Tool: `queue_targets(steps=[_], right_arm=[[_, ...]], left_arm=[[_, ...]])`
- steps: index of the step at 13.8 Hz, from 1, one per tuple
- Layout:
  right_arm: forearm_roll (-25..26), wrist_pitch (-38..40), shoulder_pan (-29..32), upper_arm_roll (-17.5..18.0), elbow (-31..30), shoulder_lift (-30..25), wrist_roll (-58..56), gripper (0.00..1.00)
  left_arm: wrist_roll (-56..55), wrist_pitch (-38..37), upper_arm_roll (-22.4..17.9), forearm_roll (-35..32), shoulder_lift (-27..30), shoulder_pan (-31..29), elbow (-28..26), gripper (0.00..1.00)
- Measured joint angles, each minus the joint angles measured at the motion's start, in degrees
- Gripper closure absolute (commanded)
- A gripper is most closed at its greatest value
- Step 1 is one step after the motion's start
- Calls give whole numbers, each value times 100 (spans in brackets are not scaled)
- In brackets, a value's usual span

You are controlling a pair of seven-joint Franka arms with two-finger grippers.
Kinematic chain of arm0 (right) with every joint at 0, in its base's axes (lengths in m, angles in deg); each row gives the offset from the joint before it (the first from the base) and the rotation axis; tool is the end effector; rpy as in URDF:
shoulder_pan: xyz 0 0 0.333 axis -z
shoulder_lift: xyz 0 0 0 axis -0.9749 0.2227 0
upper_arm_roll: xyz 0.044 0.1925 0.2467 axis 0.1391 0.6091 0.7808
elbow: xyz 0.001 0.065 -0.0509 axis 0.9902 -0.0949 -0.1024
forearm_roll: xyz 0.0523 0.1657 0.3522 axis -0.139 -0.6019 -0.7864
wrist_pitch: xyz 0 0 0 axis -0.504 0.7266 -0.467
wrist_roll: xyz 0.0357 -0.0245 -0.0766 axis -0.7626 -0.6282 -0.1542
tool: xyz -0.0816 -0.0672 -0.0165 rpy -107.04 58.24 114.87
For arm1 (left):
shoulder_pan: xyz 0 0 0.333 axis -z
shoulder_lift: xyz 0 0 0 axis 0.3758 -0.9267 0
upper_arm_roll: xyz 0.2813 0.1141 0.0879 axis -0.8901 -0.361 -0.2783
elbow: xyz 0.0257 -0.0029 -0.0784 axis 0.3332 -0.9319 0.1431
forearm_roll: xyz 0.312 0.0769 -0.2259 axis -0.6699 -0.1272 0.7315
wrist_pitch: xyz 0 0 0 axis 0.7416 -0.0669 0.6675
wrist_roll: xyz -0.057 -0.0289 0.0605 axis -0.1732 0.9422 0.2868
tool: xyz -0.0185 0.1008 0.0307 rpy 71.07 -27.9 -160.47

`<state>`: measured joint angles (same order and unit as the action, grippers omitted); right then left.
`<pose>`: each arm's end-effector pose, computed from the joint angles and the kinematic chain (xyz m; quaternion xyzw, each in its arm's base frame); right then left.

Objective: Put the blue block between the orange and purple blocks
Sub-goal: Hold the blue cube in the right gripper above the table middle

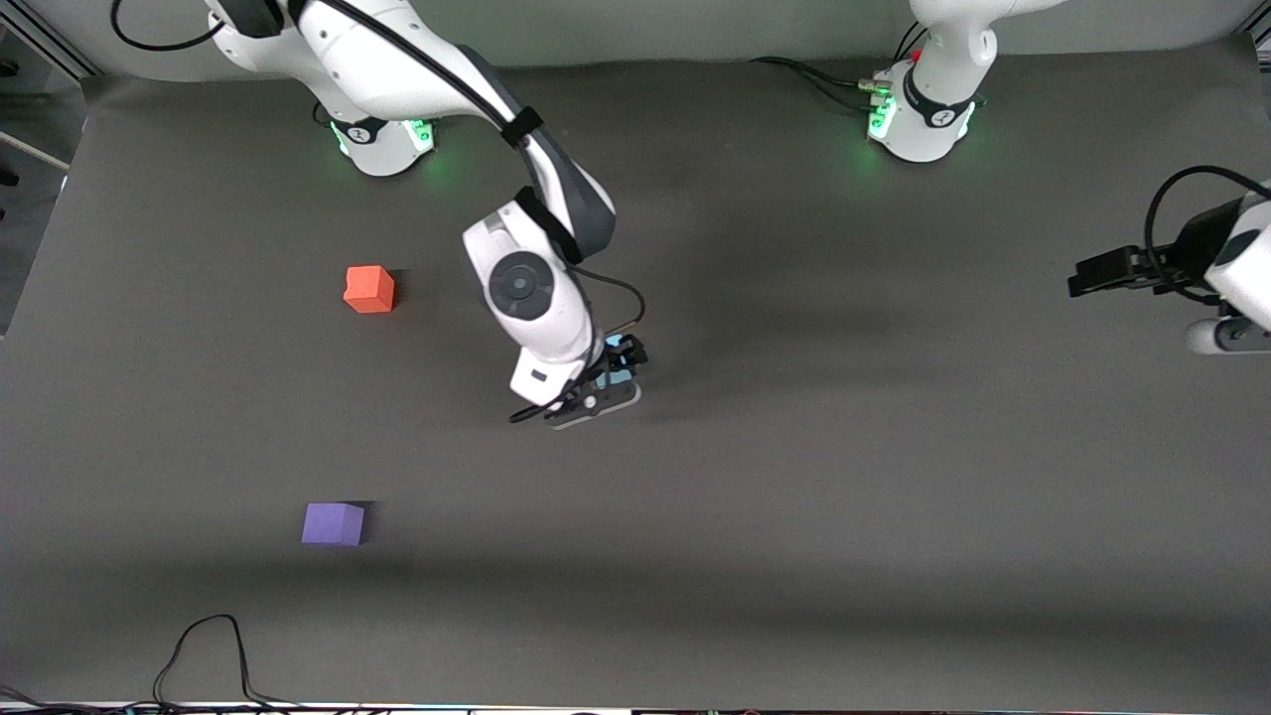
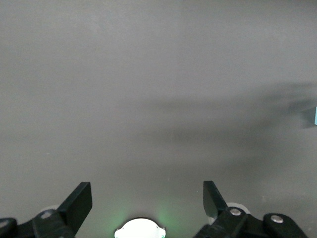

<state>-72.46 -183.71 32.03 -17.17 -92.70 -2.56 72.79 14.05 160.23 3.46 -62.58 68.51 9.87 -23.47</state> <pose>0.5444 0.4386 0.2671 -0.9882 -0.1408 -0.0018 0.0603 0.5654 -0.0002 0.5838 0.9947 0.0218 -0.0928 0.0385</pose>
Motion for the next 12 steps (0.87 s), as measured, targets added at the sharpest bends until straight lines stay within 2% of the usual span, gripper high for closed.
queue_targets(steps=[3, 5, 6, 9, 12], right_arm=[[0, -1027, -122, -7, -787, 37, 1, 0], [0, -1185, -134, -9, -1026, 35, 1, 0], [-8, -1214, -178, -9, -1071, 27, 4, 0], [-32, -1280, -305, -8, -1195, -27, 92, 0], [-34, -1285, -306, -49, -1225, -102, 98, 0]], left_arm=[[6, 81, 50, -131, 238, 8, -252, 0], [62, 99, 32, -180, 337, 52, -315, 0], [93, 100, -116, -210, 382, 198, -338, 0], [144, 109, -1120, -257, 472, 1166, -352, 0], [157, 193, -1250, -275, 495, 1316, -355, 0]])
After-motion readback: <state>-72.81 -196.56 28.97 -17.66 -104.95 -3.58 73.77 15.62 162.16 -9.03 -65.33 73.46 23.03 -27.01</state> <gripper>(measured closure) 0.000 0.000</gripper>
